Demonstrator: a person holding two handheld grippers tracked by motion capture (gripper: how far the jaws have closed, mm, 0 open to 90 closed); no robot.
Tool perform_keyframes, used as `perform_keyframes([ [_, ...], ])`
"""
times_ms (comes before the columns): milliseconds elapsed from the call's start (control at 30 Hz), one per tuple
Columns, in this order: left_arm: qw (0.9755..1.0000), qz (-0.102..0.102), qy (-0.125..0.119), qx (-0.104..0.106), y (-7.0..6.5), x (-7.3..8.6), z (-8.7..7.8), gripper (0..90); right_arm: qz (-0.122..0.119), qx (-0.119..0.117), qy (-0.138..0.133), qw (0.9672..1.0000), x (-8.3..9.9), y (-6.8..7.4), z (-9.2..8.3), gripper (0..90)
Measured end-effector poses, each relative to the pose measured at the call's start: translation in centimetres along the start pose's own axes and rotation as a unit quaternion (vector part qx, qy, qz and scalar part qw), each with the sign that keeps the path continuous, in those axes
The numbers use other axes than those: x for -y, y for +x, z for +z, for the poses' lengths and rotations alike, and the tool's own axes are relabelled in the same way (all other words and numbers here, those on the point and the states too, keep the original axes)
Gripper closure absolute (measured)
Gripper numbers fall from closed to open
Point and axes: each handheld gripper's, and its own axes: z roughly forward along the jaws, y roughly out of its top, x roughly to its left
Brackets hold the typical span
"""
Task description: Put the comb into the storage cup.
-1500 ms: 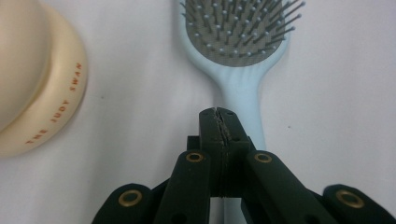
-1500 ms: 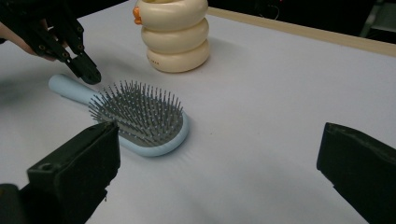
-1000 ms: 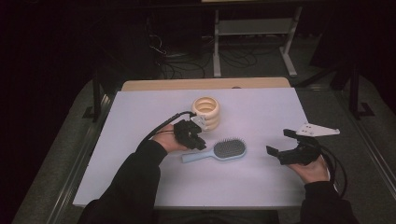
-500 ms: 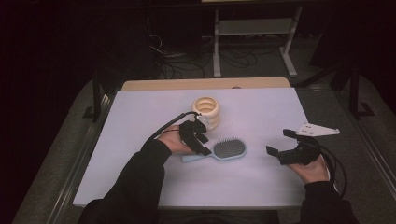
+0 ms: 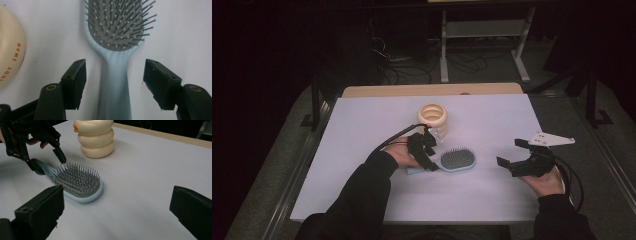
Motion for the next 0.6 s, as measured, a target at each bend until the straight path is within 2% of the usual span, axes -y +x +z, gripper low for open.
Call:
perform_keyframes([
  [367, 0.9998, 0.000, 0.019, 0.005, -0.1, -0.1, 1.0, 39.4, 0.000, 0.000, 0.000, 1.0000, 0.0, 0.0, 0.0, 0.0],
  [600, 0.9996, -0.002, 0.030, 0.002, 0.0, -0.4, 1.4, 45.4, -0.001, -0.001, 0.000, 1.0000, 0.0, 0.0, 0.0, 0.0],
])
